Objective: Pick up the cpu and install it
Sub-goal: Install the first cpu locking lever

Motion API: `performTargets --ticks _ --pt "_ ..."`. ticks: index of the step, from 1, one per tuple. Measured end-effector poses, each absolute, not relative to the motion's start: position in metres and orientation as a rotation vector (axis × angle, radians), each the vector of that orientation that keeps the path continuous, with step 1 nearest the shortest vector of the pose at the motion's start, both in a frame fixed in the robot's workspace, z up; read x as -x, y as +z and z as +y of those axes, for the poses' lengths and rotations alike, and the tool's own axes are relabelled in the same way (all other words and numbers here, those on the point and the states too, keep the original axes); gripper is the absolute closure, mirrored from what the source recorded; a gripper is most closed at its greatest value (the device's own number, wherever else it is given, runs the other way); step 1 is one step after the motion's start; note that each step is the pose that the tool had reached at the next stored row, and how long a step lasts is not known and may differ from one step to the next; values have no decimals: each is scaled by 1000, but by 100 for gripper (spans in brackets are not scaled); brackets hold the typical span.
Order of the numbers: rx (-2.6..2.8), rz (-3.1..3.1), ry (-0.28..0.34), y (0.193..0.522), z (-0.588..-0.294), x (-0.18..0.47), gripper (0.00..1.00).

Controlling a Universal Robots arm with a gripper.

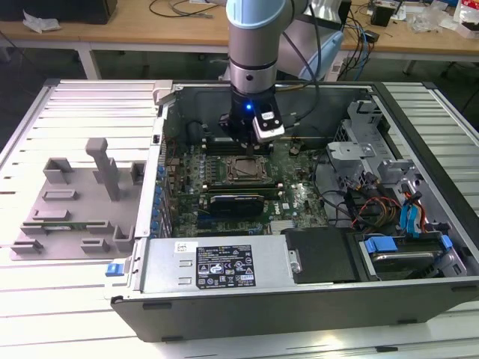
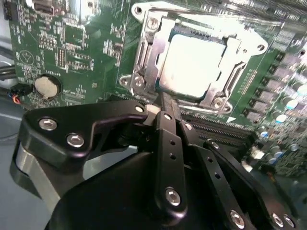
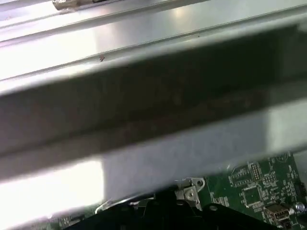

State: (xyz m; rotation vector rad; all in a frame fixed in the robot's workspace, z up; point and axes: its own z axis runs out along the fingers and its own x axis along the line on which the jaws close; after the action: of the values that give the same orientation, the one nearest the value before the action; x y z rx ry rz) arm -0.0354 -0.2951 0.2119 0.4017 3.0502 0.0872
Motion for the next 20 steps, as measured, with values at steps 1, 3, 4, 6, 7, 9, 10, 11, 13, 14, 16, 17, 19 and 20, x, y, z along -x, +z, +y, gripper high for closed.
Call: performTargets --ticks 1,3,4,6,7,9,10,11,13,14,16,17,19,20 --pt "-395 3051 88 212 -300 36 89" --pt "-389 3052 87 212 -306 36 89" --pt "-385 3053 88 212 -311 37 89" --pt "-381 3053 88 212 -317 37 89" --pt "-377 3054 88 212 -324 37 89" --pt "-373 3054 88 211 -331 38 89" --pt "-369 3055 88 211 -338 38 89" --pt "-365 3055 89 211 -343 38 89" --pt "-357 3056 88 211 -355 40 89" --pt "-355 3057 87 211 -355 40 89" --pt "-350 3057 86 212 -355 40 89" --pt "-348 3057 86 216 -355 40 89" --pt "-346 3058 86 230 -355 39 89" --pt "-345 3058 86 233 -355 39 89"
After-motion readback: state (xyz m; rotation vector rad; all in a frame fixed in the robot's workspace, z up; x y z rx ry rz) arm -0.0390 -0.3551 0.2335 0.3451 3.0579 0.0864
